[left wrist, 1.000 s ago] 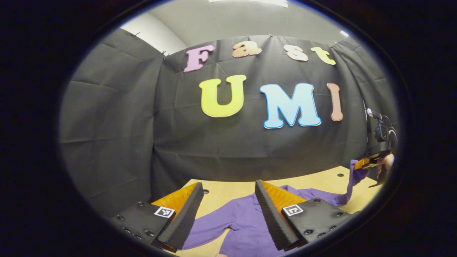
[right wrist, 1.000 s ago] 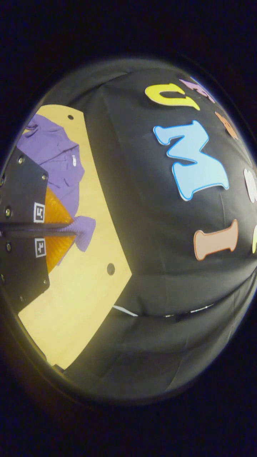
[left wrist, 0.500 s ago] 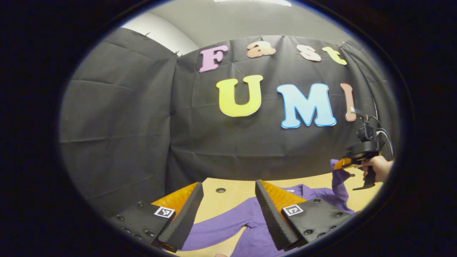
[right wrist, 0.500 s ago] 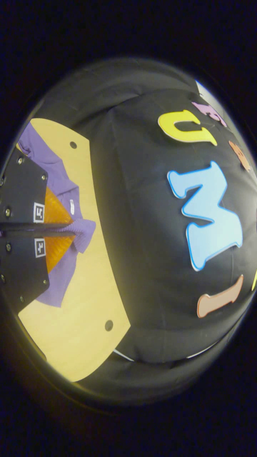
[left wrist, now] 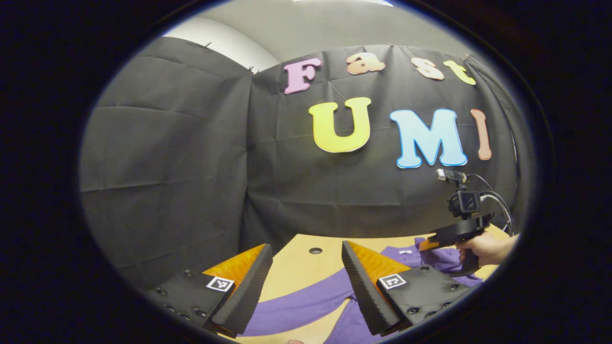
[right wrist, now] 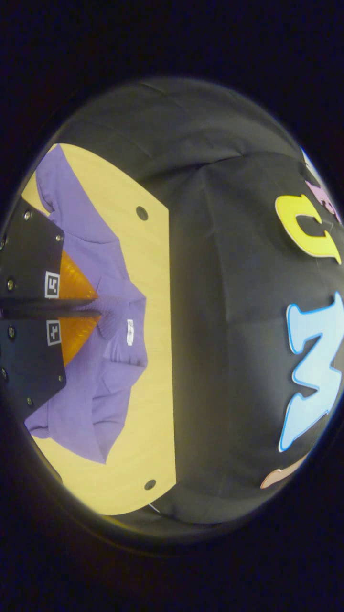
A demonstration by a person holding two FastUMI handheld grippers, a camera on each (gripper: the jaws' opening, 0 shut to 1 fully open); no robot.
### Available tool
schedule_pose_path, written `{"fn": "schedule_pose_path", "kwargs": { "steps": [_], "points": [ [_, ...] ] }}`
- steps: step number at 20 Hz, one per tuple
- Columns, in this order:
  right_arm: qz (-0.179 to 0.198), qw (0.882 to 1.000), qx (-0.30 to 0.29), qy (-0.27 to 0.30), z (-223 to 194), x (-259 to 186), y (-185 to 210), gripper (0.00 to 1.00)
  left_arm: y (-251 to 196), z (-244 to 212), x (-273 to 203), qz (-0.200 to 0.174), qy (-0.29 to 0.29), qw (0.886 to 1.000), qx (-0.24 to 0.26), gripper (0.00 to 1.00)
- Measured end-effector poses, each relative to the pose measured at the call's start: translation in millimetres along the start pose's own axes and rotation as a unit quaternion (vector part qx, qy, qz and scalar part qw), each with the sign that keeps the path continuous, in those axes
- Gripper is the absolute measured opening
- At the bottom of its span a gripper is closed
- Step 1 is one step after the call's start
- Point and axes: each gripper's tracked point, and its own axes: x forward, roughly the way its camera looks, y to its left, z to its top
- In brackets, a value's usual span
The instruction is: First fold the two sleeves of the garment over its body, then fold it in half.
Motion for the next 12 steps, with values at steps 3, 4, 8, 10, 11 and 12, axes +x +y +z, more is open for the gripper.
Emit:
{"fn": "schedule_pose_path", "kwargs": {
  "steps": [3, 4, 8, 10, 11, 12],
  "points": [
    [0.012, 0.999, -0.024, 0.020, -16.7, 17.3, 24.9, 0.02, 12.5, -5.5, -3.1, 0.014, 0.005, 1.000, -0.001, 0.94],
    [0.016, 0.999, -0.034, 0.029, -22.2, 21.1, 32.5, 0.02, 16.4, -7.8, -3.8, 0.018, 0.007, 1.000, 0.000, 0.94],
    [0.005, 0.996, -0.075, 0.048, -40.1, 34.9, 46.9, 0.05, 29.1, -17.4, -9.3, 0.034, 0.018, 0.999, -0.006, 0.94],
    [0.009, 0.995, -0.087, 0.044, -41.7, 34.3, 49.4, 0.10, 33.6, -18.1, -11.7, 0.042, 0.018, 0.999, -0.009, 0.94],
    [0.014, 0.995, -0.091, 0.040, -40.7, 31.4, 54.0, 0.16, 34.7, -19.5, -13.0, 0.045, 0.019, 0.999, -0.010, 0.94],
    [0.017, 0.995, -0.094, 0.034, -36.2, 28.4, 56.6, 0.37, 36.1, -20.6, -14.4, 0.047, 0.020, 0.999, -0.012, 0.94]
  ]
}}
